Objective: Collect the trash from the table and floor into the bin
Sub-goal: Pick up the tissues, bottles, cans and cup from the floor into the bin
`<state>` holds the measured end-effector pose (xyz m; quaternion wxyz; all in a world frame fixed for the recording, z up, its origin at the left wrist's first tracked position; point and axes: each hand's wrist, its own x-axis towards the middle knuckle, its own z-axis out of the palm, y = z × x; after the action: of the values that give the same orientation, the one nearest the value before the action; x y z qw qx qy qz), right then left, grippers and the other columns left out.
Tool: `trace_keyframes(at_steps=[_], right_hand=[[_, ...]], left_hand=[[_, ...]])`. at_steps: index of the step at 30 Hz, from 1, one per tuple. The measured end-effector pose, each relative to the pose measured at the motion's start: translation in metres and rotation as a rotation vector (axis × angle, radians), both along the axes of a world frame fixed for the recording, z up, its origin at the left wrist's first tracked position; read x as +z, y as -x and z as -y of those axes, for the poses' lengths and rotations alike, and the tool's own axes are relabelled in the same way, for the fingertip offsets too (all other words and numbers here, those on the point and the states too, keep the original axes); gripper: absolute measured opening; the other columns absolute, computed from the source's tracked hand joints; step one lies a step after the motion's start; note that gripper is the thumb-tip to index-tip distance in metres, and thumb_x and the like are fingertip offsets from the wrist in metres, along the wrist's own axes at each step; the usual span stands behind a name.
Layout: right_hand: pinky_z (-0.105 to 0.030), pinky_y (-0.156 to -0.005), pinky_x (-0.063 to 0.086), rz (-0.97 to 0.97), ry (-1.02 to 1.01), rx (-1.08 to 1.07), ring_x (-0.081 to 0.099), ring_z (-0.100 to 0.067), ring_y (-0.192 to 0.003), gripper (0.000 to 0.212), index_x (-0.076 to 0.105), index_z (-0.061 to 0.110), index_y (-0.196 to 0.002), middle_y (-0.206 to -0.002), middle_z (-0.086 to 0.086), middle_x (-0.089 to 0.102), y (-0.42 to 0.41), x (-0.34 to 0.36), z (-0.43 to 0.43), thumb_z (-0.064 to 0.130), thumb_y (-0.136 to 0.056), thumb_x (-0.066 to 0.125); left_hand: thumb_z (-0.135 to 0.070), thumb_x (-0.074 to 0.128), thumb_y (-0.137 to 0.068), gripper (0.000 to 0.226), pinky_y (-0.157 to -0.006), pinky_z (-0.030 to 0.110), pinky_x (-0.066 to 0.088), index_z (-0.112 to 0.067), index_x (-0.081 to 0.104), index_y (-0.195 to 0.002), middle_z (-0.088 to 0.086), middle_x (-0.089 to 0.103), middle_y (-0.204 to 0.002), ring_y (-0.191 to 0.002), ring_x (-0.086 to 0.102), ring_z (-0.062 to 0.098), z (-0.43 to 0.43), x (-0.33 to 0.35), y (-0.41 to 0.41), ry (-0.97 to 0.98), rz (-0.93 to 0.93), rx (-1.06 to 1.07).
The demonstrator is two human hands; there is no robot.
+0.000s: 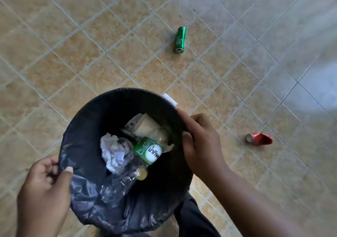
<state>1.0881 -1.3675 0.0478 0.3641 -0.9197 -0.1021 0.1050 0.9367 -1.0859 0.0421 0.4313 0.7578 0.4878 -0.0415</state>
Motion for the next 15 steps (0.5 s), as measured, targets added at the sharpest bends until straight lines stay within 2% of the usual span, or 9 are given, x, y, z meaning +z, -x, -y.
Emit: trace_keyframes(at_steps=[2,5,8,11,15], right_hand=[[-0.001,-0.076,0.034,-0.007,0.006,-0.055,0.048,-0.008,-0.084,0.06,0.059,0.018,-0.136,-0.1,-0.002,0.052,-0.014,0.015,0.028,-0.002,-0.08,0.051],[-0.004,-0.075,0.036,-0.007,-0.012,-0.153,0.052,-0.012,-0.084,0.059,0.058,0.02,-0.137,-0.099,-0.001,0.052,-0.035,0.035,0.065,0.0,-0.081,0.052],[-0.005,-0.076,0.037,-0.008,-0.06,-0.268,0.052,-0.006,-0.087,0.061,0.058,0.024,-0.137,-0.098,0.002,0.051,-0.058,0.058,0.095,-0.003,-0.082,0.054],[-0.005,-0.077,0.038,0.018,-0.095,-0.363,0.052,-0.002,-0.088,0.061,0.059,0.023,-0.137,-0.098,0.004,0.051,-0.087,0.077,0.122,-0.006,-0.083,0.056],[-0.006,-0.076,0.039,0.077,-0.087,-0.476,0.05,-0.006,-0.084,0.059,0.059,0.018,-0.136,-0.096,-0.002,0.052,-0.127,0.085,0.153,-0.007,-0.083,0.057]], left_hand=[[-0.037,0.065,-0.07,0.026,-0.084,0.056,0.05,-0.048,0.06,-0.093,0.003,0.062,-0.086,-0.081,0.062,0.034,0.035,0.025,-0.039,0.023,0.049,0.011],[-0.022,0.071,-0.075,0.035,-0.085,0.047,0.047,-0.053,0.059,-0.084,-0.003,0.057,-0.08,-0.077,0.055,0.027,0.063,0.049,-0.092,0.034,0.045,-0.07],[-0.012,0.07,-0.086,0.039,-0.086,0.05,0.049,-0.049,0.059,-0.086,-0.004,0.059,-0.084,-0.082,0.06,0.028,0.086,0.076,-0.142,0.086,0.04,-0.135],[-0.013,0.064,-0.09,0.036,-0.084,0.053,0.051,-0.048,0.058,-0.088,-0.003,0.061,-0.088,-0.085,0.061,0.025,0.108,0.097,-0.196,0.068,0.089,-0.216],[-0.014,0.062,-0.093,0.034,-0.081,0.052,0.05,-0.047,0.058,-0.088,-0.005,0.056,-0.084,-0.08,0.056,0.022,0.139,0.113,-0.267,0.1,0.146,-0.358]])
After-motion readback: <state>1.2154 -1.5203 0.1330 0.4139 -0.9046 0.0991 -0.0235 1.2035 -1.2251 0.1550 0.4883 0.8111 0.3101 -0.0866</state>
